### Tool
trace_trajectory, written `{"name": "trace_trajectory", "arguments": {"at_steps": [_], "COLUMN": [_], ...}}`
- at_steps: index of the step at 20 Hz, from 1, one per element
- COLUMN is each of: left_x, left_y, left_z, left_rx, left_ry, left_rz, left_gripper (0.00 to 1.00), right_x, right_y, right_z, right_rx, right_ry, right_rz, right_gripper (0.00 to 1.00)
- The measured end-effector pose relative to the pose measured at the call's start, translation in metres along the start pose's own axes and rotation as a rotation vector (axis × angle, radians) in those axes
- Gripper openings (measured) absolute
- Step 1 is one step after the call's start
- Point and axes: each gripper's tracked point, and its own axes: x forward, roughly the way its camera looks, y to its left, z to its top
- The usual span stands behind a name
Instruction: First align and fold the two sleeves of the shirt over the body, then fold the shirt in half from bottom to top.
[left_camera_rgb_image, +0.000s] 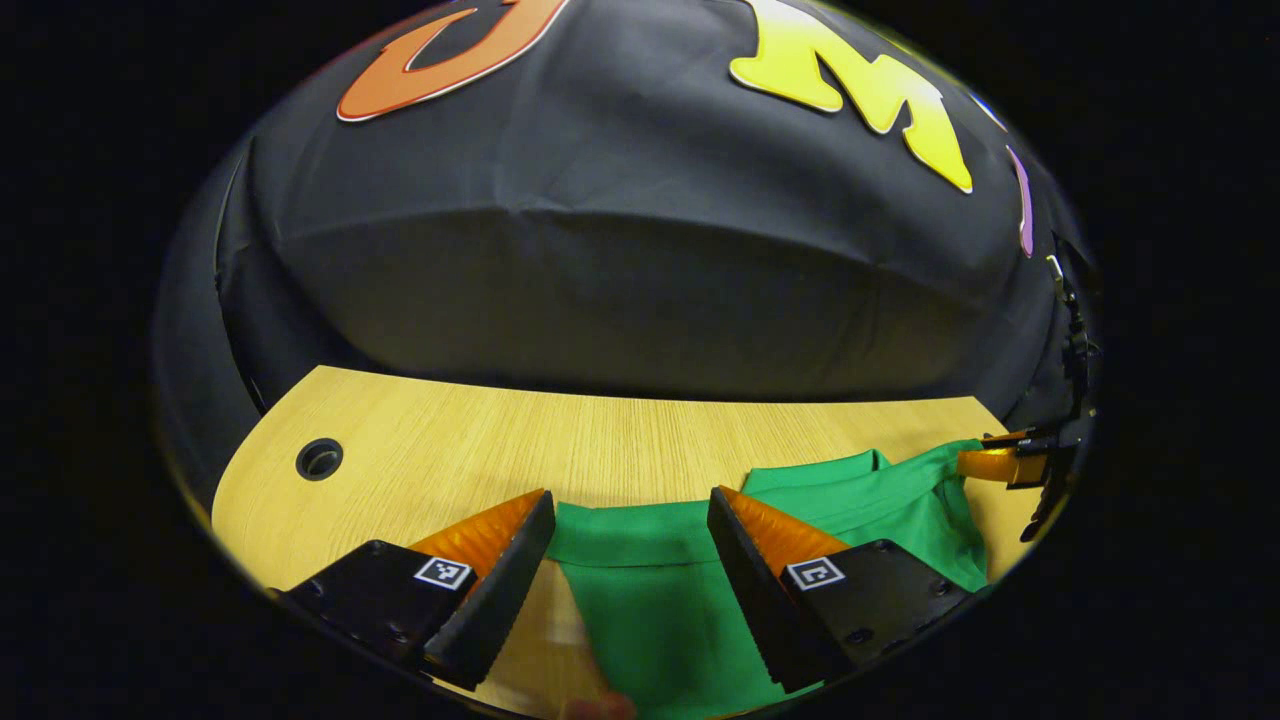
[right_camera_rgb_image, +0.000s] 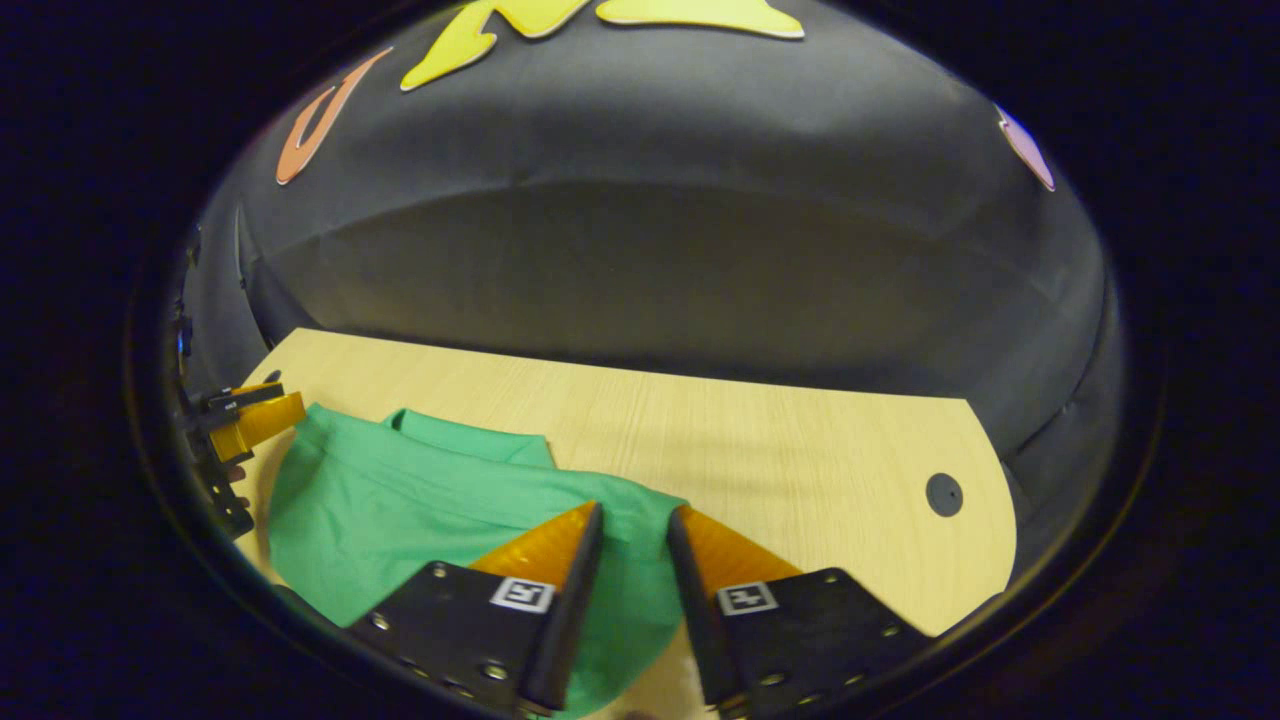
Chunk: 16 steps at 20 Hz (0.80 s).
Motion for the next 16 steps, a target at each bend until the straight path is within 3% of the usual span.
{"name": "trace_trajectory", "arguments": {"at_steps": [1, 2, 7, 11, 14, 15, 16], "left_x": [-0.005, -0.011, -0.048, -0.094, -0.134, -0.151, -0.168], "left_y": [0.000, 0.002, 0.008, 0.007, -0.001, -0.005, -0.009], "left_z": [0.002, 0.005, 0.019, 0.044, 0.069, 0.081, 0.093], "left_rx": [-0.020, -0.038, -0.114, -0.114, -0.099, -0.094, -0.086], "left_ry": [-0.002, -0.003, -0.040, -0.116, -0.172, -0.201, -0.233], "left_rz": [0.006, 0.014, 0.036, 0.038, 0.017, 0.010, 0.005], "left_gripper": [0.98, 0.99, 0.99, 0.99, 0.99, 0.99, 0.99], "right_x": [-0.004, -0.011, -0.050, -0.094, -0.136, -0.151, -0.163], "right_y": [0.000, -0.001, -0.007, -0.010, 0.000, 0.004, 0.005], "right_z": [0.000, 0.000, 0.003, 0.018, 0.035, 0.042, 0.044], "right_rx": [0.004, 0.003, 0.008, 0.023, -0.004, -0.020, -0.035], "right_ry": [-0.006, -0.020, -0.084, -0.166, -0.225, -0.257, -0.291], "right_rz": [0.000, -0.011, -0.069, -0.105, -0.103, -0.098, -0.113], "right_gripper": [0.55, 0.61, 0.58, 0.63, 0.58, 0.66, 0.82]}}
